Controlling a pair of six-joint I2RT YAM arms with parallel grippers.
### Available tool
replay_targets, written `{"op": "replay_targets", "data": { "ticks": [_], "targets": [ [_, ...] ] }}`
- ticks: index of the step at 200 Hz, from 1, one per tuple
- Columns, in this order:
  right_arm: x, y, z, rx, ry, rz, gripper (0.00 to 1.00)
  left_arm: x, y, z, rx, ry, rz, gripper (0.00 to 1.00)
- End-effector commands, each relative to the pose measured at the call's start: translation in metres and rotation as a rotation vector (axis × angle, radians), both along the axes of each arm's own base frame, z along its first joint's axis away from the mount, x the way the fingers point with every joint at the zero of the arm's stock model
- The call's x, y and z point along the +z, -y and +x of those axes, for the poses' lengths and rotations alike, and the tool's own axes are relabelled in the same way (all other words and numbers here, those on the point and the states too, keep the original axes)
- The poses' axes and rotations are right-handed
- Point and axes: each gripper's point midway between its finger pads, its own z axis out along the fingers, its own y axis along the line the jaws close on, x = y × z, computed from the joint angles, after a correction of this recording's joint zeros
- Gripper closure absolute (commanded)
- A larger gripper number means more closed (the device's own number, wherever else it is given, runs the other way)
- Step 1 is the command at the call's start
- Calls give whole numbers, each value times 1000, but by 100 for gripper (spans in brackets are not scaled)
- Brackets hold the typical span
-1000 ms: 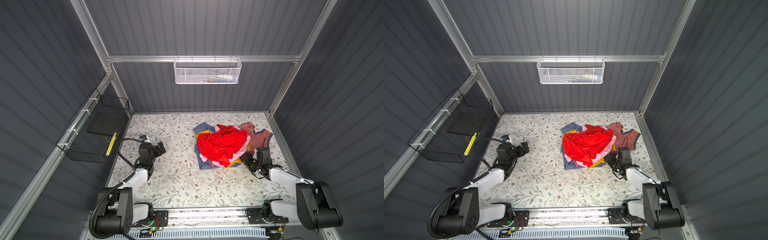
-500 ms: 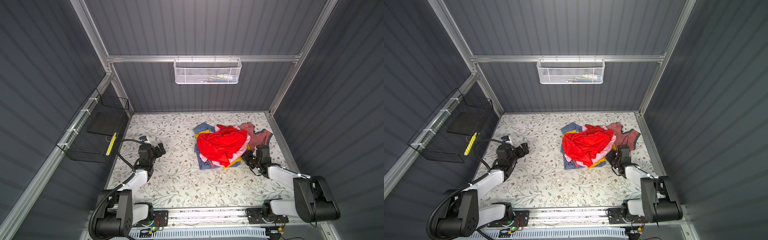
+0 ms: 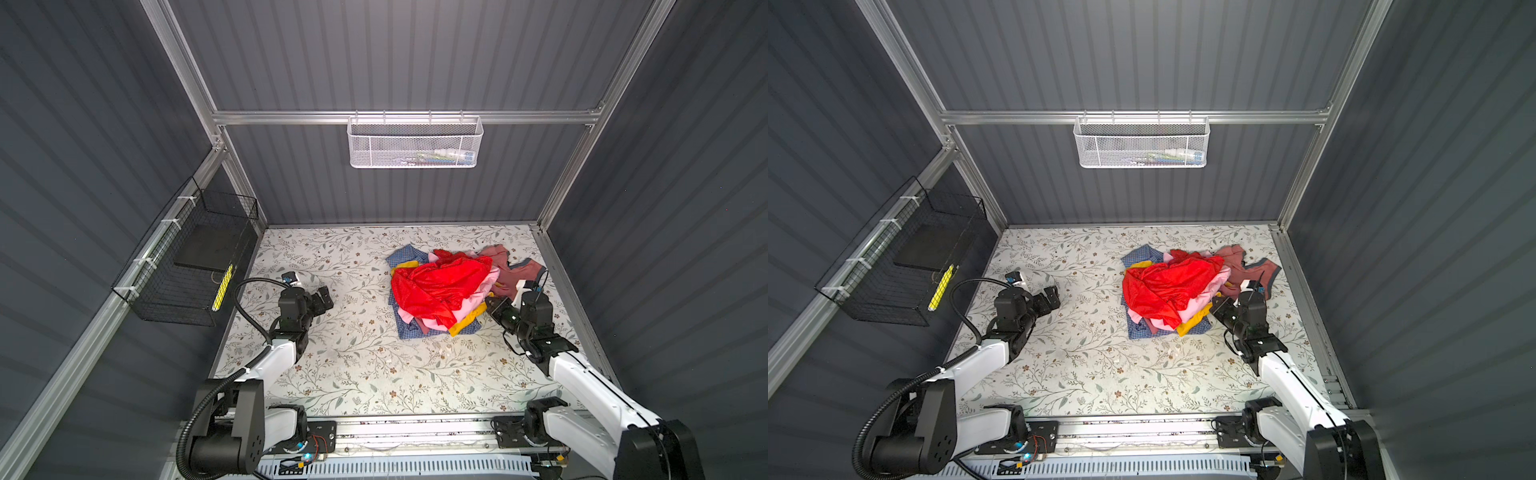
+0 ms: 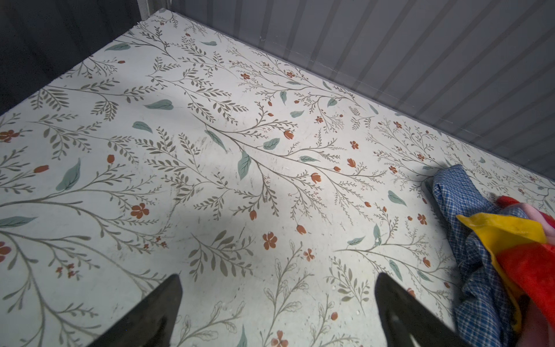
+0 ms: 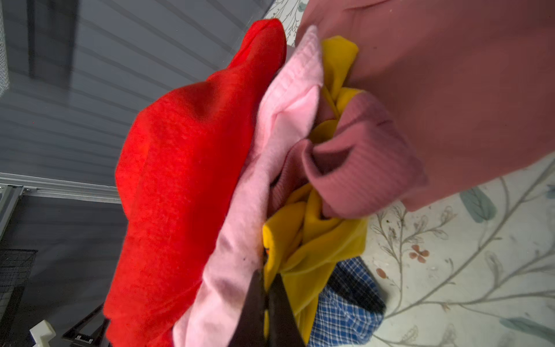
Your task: Pick out a specific cloth from the pile
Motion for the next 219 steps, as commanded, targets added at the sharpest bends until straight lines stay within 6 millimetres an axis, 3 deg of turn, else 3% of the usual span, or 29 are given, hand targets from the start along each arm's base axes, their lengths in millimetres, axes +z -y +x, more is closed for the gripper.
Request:
{"op": "replay_targets", "data": {
  "ticks": [1,139,219],
  "targets": [
    [16,5,-2,-25,56,-40,100,-2,8,1,-37,-14,18,0],
    [108,32,-18,-111,333,-198,100,-1,19,4,-59,-19,54,0],
    [148,29,-18,-83,471,-268,100,-5,26,7,-78,-48,79,0]
  ]
}}
